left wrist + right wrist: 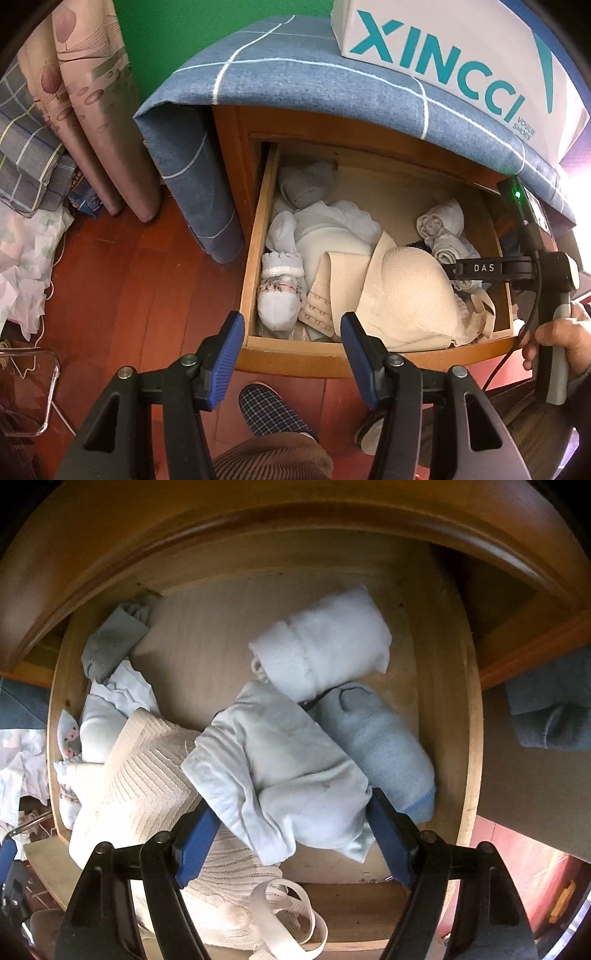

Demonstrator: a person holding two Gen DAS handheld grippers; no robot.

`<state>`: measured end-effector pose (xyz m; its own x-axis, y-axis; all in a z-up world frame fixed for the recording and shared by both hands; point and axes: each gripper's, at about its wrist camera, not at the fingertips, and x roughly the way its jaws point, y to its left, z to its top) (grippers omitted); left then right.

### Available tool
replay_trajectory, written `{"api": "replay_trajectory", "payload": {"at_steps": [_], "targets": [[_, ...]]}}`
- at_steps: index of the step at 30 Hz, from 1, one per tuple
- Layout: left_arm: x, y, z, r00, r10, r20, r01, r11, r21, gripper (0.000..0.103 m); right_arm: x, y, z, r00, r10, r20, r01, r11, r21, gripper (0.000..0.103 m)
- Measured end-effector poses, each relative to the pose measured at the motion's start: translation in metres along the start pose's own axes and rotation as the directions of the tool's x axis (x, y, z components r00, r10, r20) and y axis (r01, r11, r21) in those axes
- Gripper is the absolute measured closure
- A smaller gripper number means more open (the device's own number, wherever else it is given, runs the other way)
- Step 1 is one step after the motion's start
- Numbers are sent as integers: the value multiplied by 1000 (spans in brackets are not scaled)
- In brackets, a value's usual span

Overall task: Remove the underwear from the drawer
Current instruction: 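Lower the right gripper into the drawer toward the white folded underwear, then grasp the white underwear with the right gripper while the left gripper grasps the beige bra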

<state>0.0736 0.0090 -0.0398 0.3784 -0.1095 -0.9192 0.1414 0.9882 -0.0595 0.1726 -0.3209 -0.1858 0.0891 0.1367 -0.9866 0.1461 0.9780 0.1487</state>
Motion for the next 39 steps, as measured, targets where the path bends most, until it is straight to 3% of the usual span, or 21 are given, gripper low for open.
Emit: {"api": "replay_trajectory", "payload": {"at_steps": [4, 10, 13, 18, 26, 33, 39], "targets": [[5, -8, 7, 1000, -15, -22, 15, 1000, 20, 48, 4, -2, 5, 1000, -4, -25, 4, 1000, 6, 50], [22, -34, 24, 990, -109, -93, 110, 994, 0, 48, -3, -15, -11, 999, 30, -13, -29, 999, 36, 67], [31, -51, 29, 985, -124, -123, 127, 992, 22, 48, -12, -21, -17, 999, 51, -9, -50, 997, 52, 73], [54, -83, 40, 969, -143, -199, 154, 987, 41, 48, -28, -32, -27, 996, 86, -11, -86, 994, 61, 74], [89, -112, 50, 943, -115, -312, 127, 992, 18, 47, -41, -47, -32, 998, 30, -56, -27, 998, 52, 75], [116, -135, 51, 919, -38, -391, 72, 995, 73, 26, -30, -49, -30, 992, 57, -110, -52, 997, 53, 72], [134, -129, 48, 902, -27, -430, 42, 999, 25, 24, -15, -51, -23, 983, 87, -159, -74, 993, 89, 66]]}}
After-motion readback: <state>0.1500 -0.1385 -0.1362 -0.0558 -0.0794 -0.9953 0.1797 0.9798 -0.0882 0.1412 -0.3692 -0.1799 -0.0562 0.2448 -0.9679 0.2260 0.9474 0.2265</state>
